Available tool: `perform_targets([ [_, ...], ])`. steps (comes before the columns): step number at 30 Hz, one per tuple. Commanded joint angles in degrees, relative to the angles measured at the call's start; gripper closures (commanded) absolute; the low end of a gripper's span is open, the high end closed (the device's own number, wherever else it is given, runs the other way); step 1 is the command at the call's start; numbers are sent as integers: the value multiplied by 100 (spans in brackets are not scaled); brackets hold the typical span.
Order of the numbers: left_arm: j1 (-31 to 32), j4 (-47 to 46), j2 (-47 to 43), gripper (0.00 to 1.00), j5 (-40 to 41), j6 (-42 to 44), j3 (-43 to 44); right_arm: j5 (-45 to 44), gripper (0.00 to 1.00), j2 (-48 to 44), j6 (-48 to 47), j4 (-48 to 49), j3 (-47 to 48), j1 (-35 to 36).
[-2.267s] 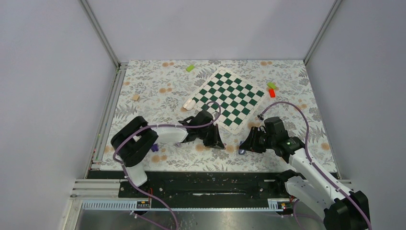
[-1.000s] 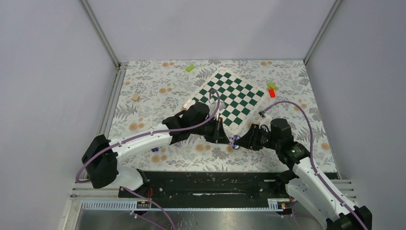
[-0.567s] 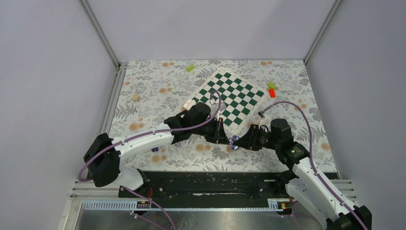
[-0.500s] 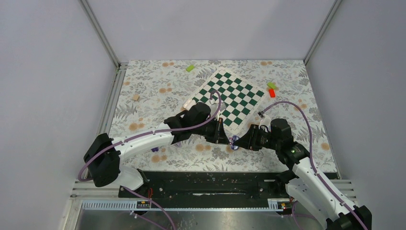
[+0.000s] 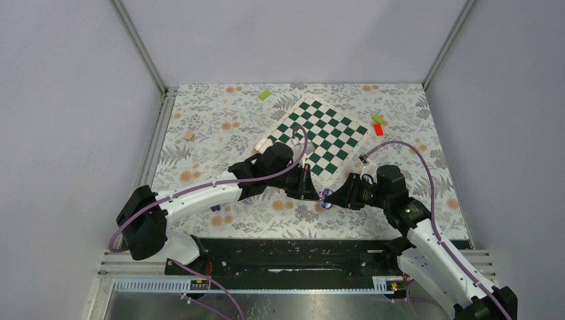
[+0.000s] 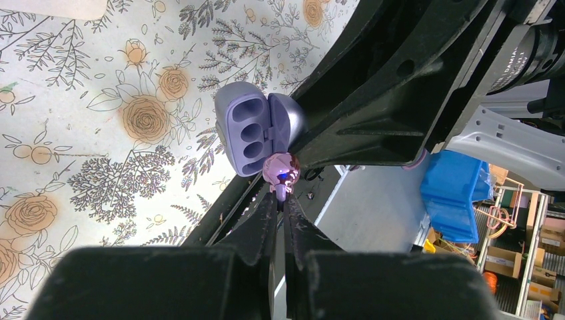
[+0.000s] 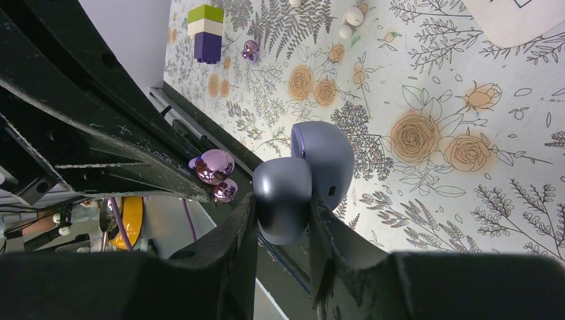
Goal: Insert the wireless bluetooth earbuds into the charging case
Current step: Adjust the left earbud in the left side groove of the charging case.
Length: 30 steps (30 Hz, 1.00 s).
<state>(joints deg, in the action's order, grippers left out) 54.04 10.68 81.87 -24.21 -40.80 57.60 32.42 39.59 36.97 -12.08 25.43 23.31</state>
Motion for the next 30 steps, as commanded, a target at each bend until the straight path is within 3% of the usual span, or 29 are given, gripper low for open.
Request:
perform_targets([
  [1,-7,-233,-238,100,50,-25,93,-20,100,-80,45,127,142,33],
  [30,-5,-329,-231,100,96,-73,82,439,100,-104,21,320,110,31],
])
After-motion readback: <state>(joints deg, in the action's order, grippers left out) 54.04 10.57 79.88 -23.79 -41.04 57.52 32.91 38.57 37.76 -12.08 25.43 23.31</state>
